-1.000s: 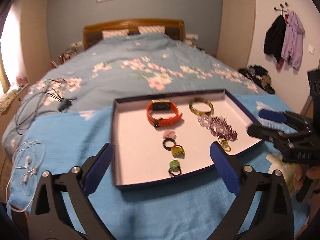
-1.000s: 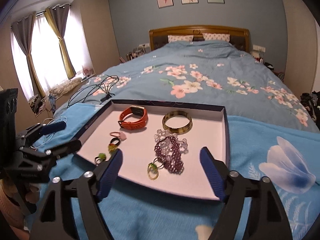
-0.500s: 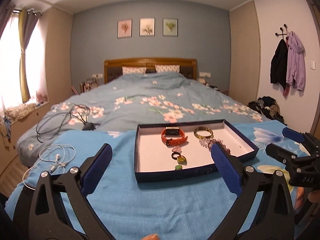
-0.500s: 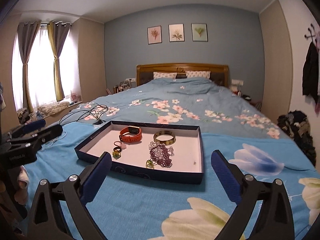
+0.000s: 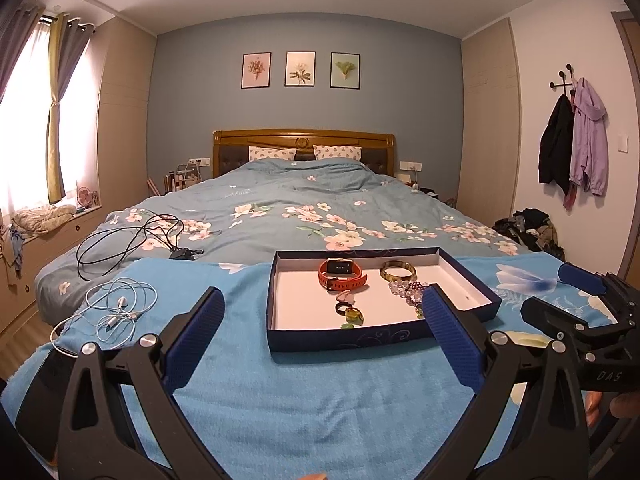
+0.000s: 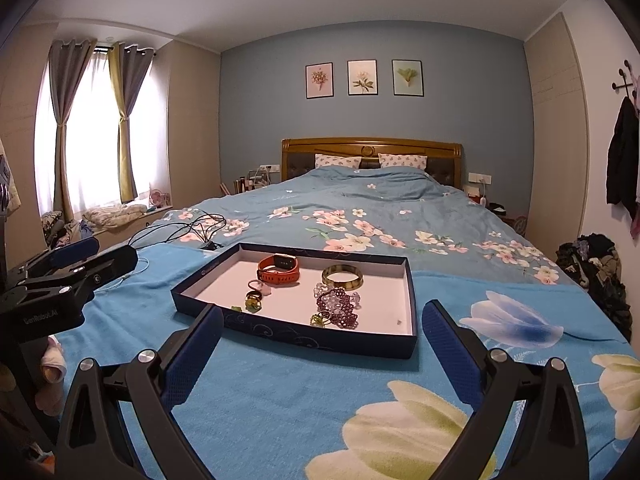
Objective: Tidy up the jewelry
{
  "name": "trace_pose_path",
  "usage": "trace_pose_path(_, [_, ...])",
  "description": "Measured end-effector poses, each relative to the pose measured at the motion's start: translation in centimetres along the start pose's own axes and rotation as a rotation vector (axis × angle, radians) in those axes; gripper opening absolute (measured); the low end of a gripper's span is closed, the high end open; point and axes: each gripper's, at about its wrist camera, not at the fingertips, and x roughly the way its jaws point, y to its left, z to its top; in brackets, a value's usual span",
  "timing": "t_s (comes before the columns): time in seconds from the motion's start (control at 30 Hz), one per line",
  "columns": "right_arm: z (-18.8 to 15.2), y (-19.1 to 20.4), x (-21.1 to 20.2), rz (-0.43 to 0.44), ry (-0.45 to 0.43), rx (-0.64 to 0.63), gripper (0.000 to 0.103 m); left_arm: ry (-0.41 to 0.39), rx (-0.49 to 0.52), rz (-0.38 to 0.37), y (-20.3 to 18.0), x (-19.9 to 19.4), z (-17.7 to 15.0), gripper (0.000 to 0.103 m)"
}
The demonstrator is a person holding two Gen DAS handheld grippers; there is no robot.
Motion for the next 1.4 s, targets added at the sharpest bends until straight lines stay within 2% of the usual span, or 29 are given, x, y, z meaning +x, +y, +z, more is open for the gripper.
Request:
trace_pose_path(0.5, [0.24,0.4,-0.59,-0.007,-0.027,0.005,0.096,-0.019,0.001,0.004,-0.23,-0.26,-0.23,0.097])
trace_pose_path(1.4, [0.03,0.38,-0.71,-0.01,-0.024,0.008,0.096,-0.021,0.002,0.003,-0.51,0.05,-0.34,0.097])
